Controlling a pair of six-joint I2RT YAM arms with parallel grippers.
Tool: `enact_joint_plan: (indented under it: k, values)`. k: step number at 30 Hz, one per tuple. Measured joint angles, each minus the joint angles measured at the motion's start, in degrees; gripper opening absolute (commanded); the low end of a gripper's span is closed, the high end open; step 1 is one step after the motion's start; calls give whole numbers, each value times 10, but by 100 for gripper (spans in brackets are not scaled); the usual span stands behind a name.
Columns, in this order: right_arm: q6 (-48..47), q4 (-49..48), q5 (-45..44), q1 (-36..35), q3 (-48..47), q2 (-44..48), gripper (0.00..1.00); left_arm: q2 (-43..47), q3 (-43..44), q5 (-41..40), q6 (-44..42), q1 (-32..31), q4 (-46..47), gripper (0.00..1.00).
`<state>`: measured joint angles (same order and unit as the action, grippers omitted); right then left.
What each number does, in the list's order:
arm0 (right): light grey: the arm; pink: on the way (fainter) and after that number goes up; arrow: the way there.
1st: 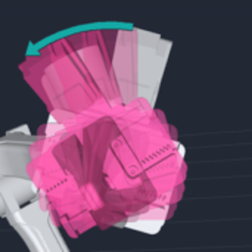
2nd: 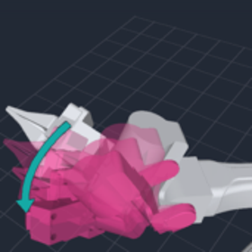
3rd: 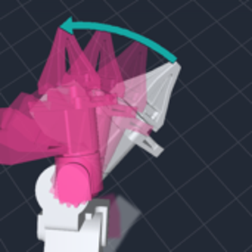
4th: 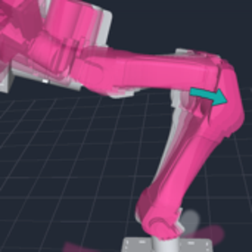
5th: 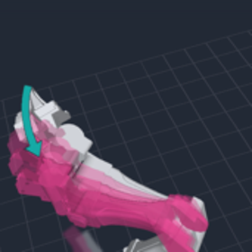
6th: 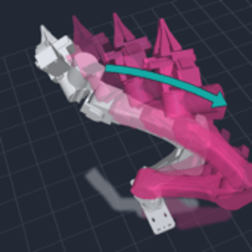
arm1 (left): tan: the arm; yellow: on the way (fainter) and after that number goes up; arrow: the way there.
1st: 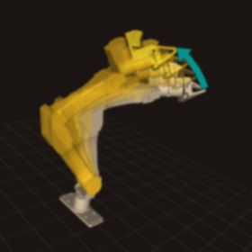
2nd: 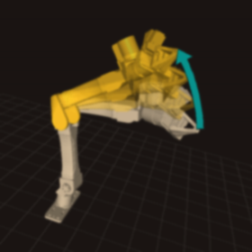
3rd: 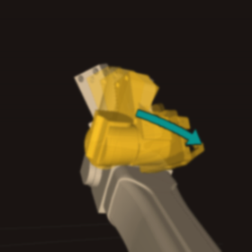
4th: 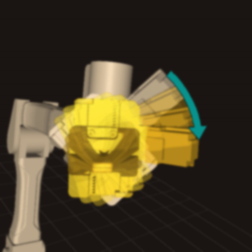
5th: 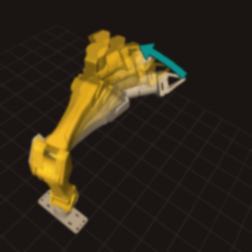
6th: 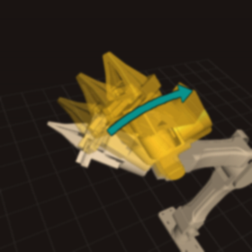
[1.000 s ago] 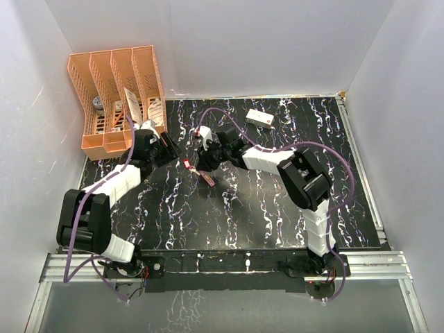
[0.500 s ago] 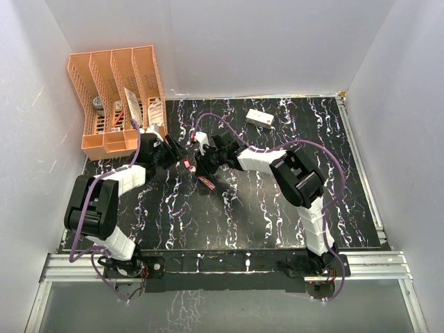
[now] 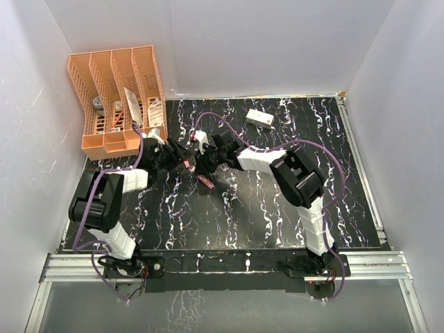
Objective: Put the keys on the keyring
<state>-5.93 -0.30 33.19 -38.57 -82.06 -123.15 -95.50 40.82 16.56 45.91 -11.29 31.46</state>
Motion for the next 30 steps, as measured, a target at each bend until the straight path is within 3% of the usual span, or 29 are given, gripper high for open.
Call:
enact_joint_plan:
  k: [30]
  values:
    - [7, -19, 5, 0, -11, -8, 7, -61, -16, 40, 43, 0, 128, 65]
